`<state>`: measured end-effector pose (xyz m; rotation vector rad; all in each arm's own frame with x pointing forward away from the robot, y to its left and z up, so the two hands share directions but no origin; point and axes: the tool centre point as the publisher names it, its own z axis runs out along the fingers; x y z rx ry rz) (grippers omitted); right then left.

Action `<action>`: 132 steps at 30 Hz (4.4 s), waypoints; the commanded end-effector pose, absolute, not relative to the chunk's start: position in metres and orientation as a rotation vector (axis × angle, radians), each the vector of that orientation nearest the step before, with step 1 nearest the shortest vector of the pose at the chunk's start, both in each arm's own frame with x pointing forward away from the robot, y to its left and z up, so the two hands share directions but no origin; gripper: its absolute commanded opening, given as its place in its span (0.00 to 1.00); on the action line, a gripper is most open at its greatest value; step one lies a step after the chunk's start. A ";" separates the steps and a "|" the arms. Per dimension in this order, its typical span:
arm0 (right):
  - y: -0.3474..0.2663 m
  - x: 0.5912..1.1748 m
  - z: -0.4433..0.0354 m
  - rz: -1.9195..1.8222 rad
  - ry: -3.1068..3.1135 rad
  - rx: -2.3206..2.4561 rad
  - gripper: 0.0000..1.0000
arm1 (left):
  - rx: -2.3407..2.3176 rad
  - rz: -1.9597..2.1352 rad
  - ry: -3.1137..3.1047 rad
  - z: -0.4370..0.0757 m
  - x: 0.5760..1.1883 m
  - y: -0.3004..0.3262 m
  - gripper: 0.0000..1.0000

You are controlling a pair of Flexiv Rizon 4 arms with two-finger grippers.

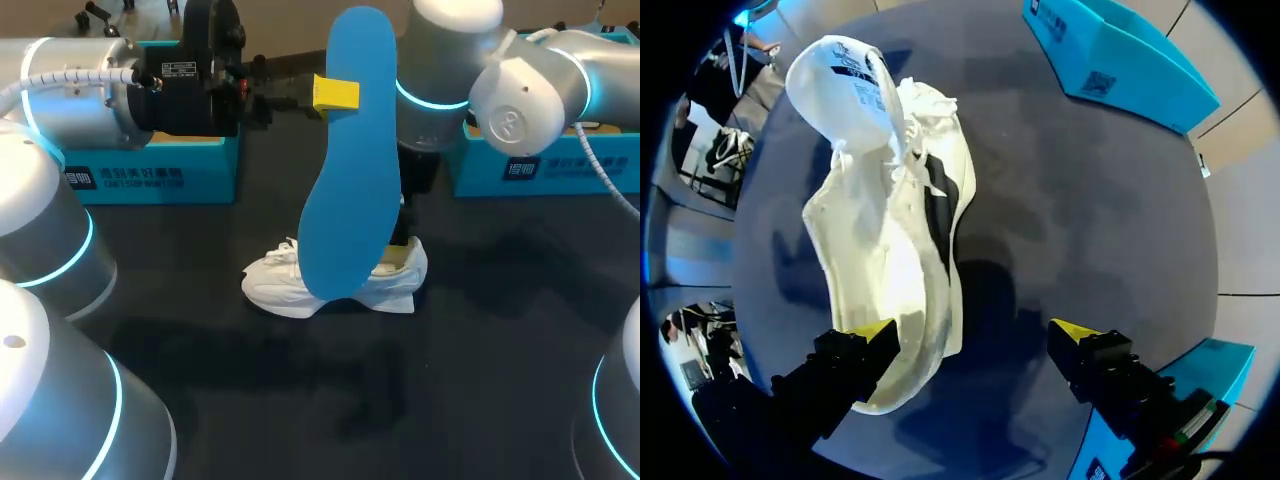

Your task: Take the shoe out of the shoebox, open the shoe tongue, remove and reinsert the insole, then place the shoe into the shoebox

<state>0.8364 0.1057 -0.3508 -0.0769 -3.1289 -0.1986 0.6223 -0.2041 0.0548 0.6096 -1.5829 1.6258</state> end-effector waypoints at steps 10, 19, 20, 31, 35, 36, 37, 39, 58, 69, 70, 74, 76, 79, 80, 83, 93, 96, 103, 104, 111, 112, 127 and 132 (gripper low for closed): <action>0.135 0.852 -0.369 -0.220 -3.102 -0.041 1.00 | 0.609 1.625 -1.583 0.055 0.623 -0.206 0.00; 0.152 0.849 -0.373 -0.232 -3.084 -0.061 1.00 | 0.609 1.625 -1.583 0.055 0.623 -0.206 0.00; 0.153 0.848 -0.374 -0.233 -3.082 -0.064 1.00 | 0.609 1.625 -1.583 0.055 0.623 -0.206 0.00; 0.160 0.833 -0.385 -0.219 -3.038 -0.125 0.45 | 0.609 1.625 -1.583 0.055 0.623 -0.206 0.00; 0.160 0.828 -0.383 -0.223 -3.039 -0.142 0.21 | 0.609 1.625 -1.583 0.055 0.623 -0.206 0.00; 0.160 0.827 -0.382 -0.224 -3.039 -0.143 0.08 | 0.609 1.625 -1.583 0.055 0.623 -0.206 0.00; 0.161 0.827 -0.381 -0.225 -3.038 -0.143 0.00 | 0.609 1.625 -1.583 0.055 0.623 -0.206 0.00; 0.163 0.825 -0.380 -0.226 -3.035 -0.139 0.00 | 0.609 1.625 -1.583 0.055 0.623 -0.206 0.00; 0.160 0.805 -0.355 -0.434 -2.807 -0.667 0.00 | 0.609 1.625 -1.583 0.055 0.623 -0.206 0.00; 0.161 0.806 -0.352 -0.443 -2.832 -0.632 0.00 | 0.609 1.625 -1.583 0.055 0.623 -0.206 0.00; 0.161 0.806 -0.352 -0.443 -2.832 -0.632 0.00 | 0.609 1.625 -1.583 0.055 0.623 -0.206 0.00; 0.161 0.806 -0.352 -0.443 -2.832 -0.632 0.00 | 0.609 1.625 -1.583 0.055 0.623 -0.206 0.00; 0.163 0.805 -0.350 -0.442 -2.813 -0.664 0.00 | 0.609 1.625 -1.583 0.055 0.623 -0.206 0.00; 0.167 0.805 -0.347 -0.441 -2.712 -0.827 0.00 | 0.609 1.625 -1.583 0.055 0.623 -0.206 0.00; 0.167 0.805 -0.346 -0.452 -2.708 -0.858 0.00 | 0.609 1.625 -1.583 0.055 0.623 -0.206 0.00; 0.169 0.802 -0.343 -0.515 -2.623 -1.002 0.00 | 0.609 1.625 -1.583 0.055 0.623 -0.206 0.00; 0.174 0.792 -0.345 -0.566 -2.435 -1.354 0.00 | 0.609 1.625 -1.583 0.055 0.623 -0.206 0.00; 0.176 0.787 -0.343 -0.570 -2.398 -1.450 0.00 | 0.609 1.625 -1.583 0.055 0.623 -0.206 0.00; 0.180 0.772 -0.339 -0.568 -2.276 -1.718 0.00 | 0.609 1.625 -1.583 0.055 0.623 -0.206 0.00; 0.181 0.770 -0.339 -0.553 -2.278 -1.735 0.00 | 0.609 1.625 -1.583 0.055 0.623 -0.206 0.00; 0.182 0.762 -0.341 -0.549 -2.222 -1.903 0.00 | 0.609 1.625 -1.583 0.055 0.623 -0.206 0.00; 0.182 0.762 -0.343 -0.564 -2.220 -1.911 0.00 | 0.609 1.625 -1.583 0.055 0.623 -0.206 0.00; 0.178 0.762 -0.357 -0.563 -2.183 -2.028 0.00 | 0.609 1.625 -1.583 0.055 0.623 -0.206 0.00; 0.177 0.762 -0.366 -0.568 -2.169 -2.008 0.00 | 0.609 1.625 -1.583 0.055 0.623 -0.206 0.00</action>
